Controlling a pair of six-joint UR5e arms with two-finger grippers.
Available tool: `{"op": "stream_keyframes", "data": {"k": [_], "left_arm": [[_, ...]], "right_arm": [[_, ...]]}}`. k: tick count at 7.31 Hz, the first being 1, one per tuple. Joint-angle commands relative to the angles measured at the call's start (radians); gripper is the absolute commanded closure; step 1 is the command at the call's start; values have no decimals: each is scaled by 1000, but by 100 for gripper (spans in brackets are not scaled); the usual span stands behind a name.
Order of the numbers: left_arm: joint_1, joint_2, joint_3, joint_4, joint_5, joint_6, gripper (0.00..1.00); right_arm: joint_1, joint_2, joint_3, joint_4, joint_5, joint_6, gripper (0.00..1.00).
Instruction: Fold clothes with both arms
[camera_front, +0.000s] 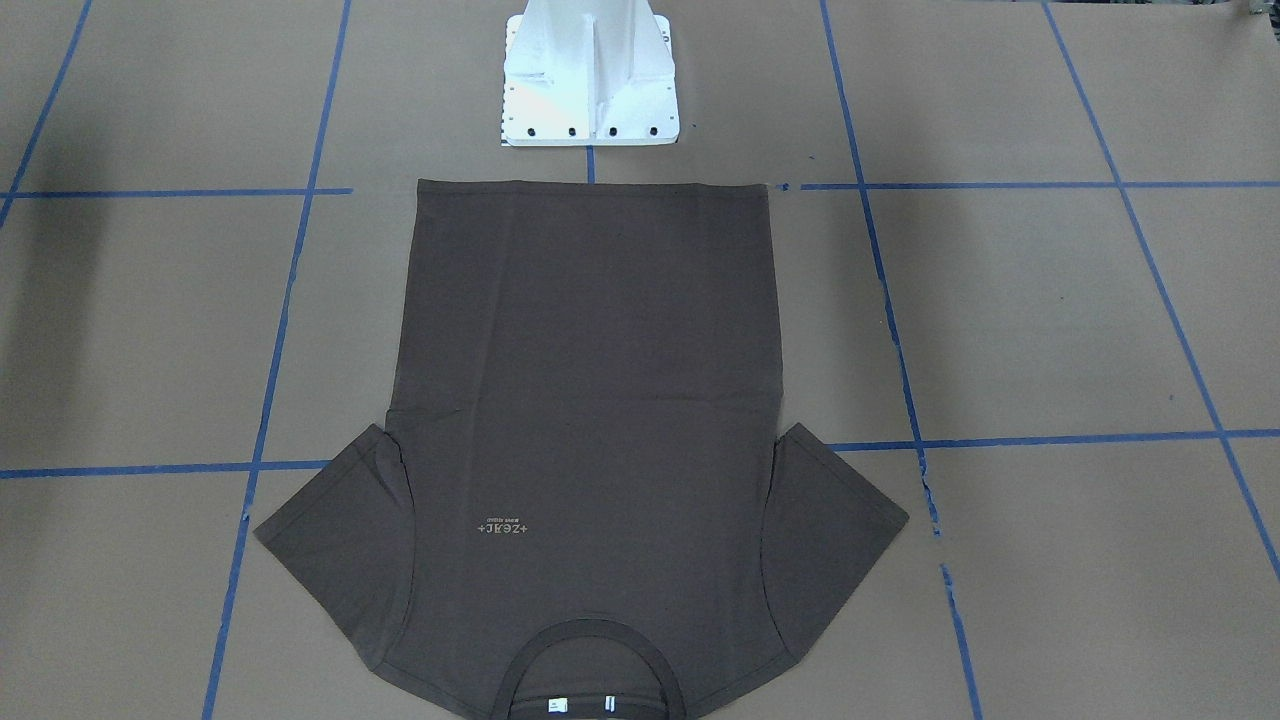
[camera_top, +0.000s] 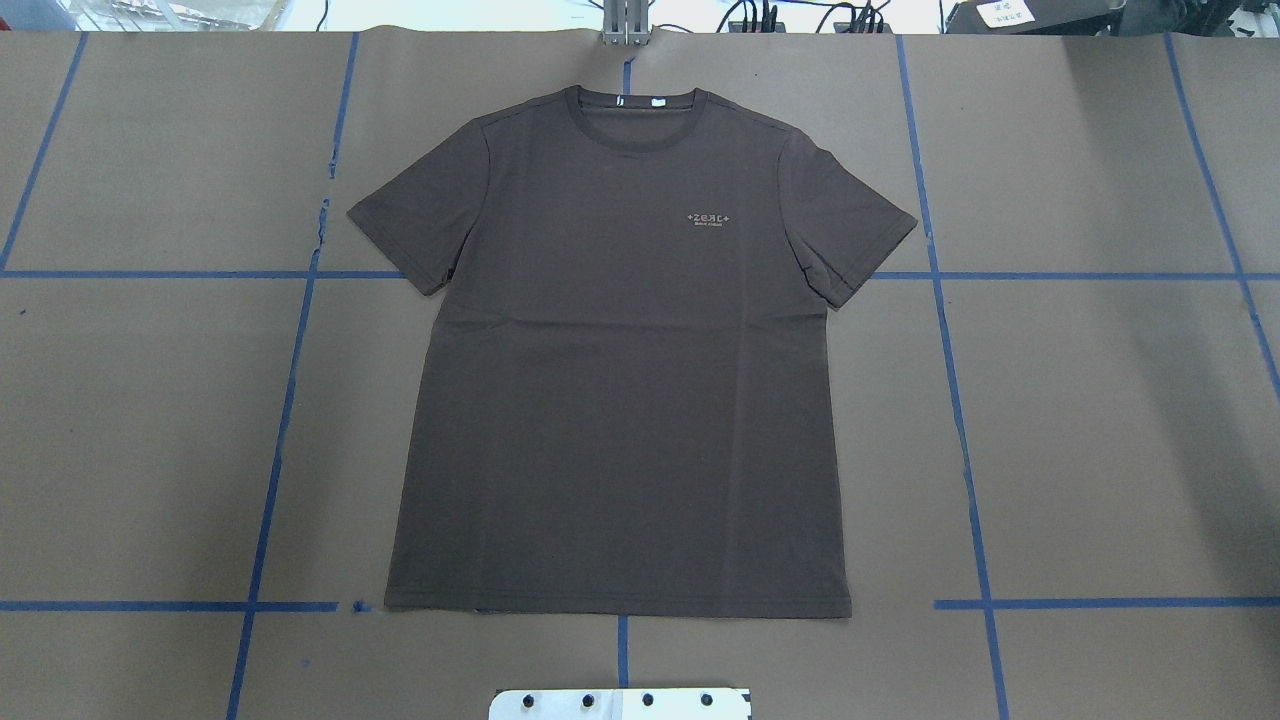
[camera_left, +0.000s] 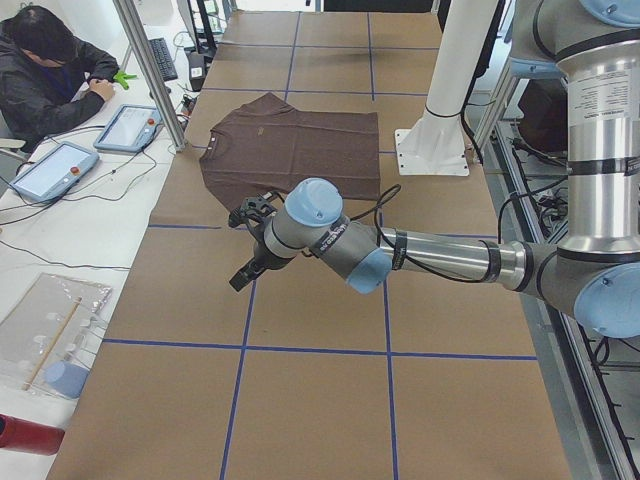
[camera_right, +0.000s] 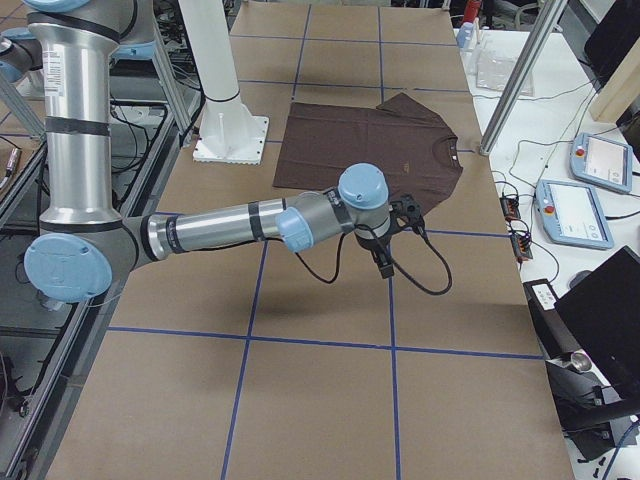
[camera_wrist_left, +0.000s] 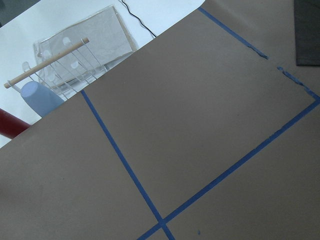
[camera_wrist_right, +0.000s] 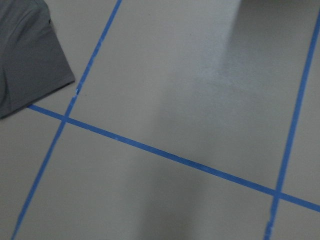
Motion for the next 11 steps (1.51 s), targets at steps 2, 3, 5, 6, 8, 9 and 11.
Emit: {"op": "stream_keyframes", "data": {"k": [2, 3, 5, 6, 8, 9, 11], "left_arm": [[0, 2, -3, -7, -9, 1, 0], [0, 2, -3, -7, -9, 3, 0], [0, 2, -3, -9, -9, 6, 0], [0, 2, -3, -7, -9, 8, 0], [0, 5, -3, -13, -9, 9, 0], [0, 8, -2, -21, -9, 9, 0], [0, 9, -3, -21, -9, 11, 0]], "right_arm": [[-281, 188, -4, 40, -255, 508, 0], [-399, 238, -64, 155, -414, 685, 1], [-484, 419, -357, 393, -491, 881, 14], [-504, 420, -422, 476, -535, 884, 20], [-532, 423, -488, 503, -568, 885, 32], [-549, 425, -507, 503, -601, 886, 33], [-569, 426, -527, 503, -622, 885, 34]]}}
